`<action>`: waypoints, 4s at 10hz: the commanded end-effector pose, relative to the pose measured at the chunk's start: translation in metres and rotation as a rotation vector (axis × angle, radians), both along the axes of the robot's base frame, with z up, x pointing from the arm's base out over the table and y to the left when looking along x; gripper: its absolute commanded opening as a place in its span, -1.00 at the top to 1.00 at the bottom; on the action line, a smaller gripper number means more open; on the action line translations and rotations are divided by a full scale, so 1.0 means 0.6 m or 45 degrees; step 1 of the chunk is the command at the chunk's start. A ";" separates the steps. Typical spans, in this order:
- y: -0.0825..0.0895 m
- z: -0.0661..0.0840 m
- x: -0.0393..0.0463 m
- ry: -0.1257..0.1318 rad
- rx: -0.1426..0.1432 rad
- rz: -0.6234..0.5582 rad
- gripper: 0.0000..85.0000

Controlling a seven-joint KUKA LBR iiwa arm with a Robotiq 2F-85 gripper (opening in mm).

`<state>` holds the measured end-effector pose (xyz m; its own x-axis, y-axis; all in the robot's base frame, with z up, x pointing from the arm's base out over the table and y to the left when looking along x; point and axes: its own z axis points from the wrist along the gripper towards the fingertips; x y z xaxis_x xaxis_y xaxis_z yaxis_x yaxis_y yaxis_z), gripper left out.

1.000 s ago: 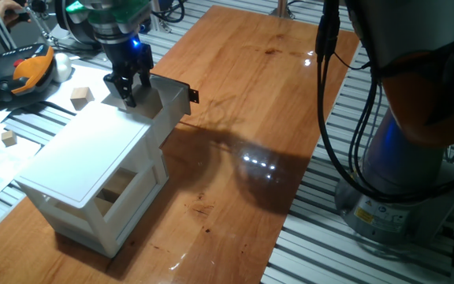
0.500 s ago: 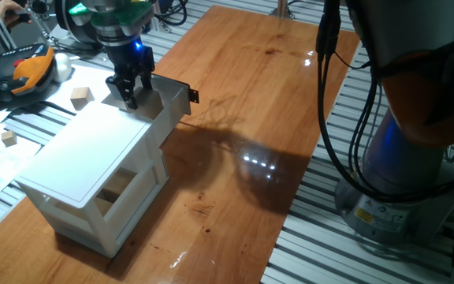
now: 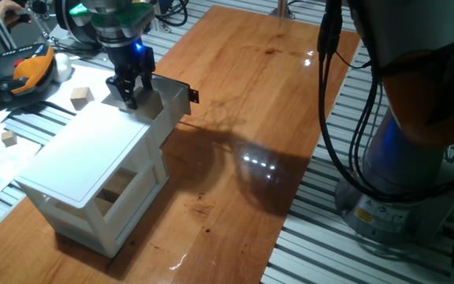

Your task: Put things in the drawer

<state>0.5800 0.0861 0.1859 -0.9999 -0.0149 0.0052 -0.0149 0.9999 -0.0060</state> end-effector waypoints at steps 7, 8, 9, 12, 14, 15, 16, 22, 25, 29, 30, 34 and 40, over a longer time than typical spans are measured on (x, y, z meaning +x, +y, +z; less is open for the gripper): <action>0.000 -0.002 -0.001 -0.017 0.000 -0.026 0.20; 0.000 -0.002 -0.001 -0.019 -0.002 -0.028 0.20; 0.000 -0.002 -0.001 -0.019 -0.002 -0.030 -0.20; 0.000 -0.001 -0.001 -0.027 0.000 -0.042 -0.20; 0.001 -0.001 -0.002 -0.029 -0.004 -0.042 -0.60; 0.000 0.000 -0.002 -0.029 -0.006 -0.038 -0.60; 0.001 0.000 -0.002 -0.029 -0.006 -0.026 -0.60; 0.001 0.036 0.000 -0.028 -0.037 -0.041 -0.60; -0.002 0.067 0.007 -0.034 -0.023 -0.078 -0.20; -0.020 0.116 0.017 0.014 -0.035 -0.017 1.00; -0.035 0.124 0.022 0.019 -0.033 0.018 1.00; -0.089 0.128 0.025 0.014 -0.021 0.087 1.00; -0.155 0.081 0.018 -0.013 0.027 0.111 1.00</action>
<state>0.5907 -0.0084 0.2334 -0.9949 -0.1011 -0.0066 -0.1012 0.9947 0.0169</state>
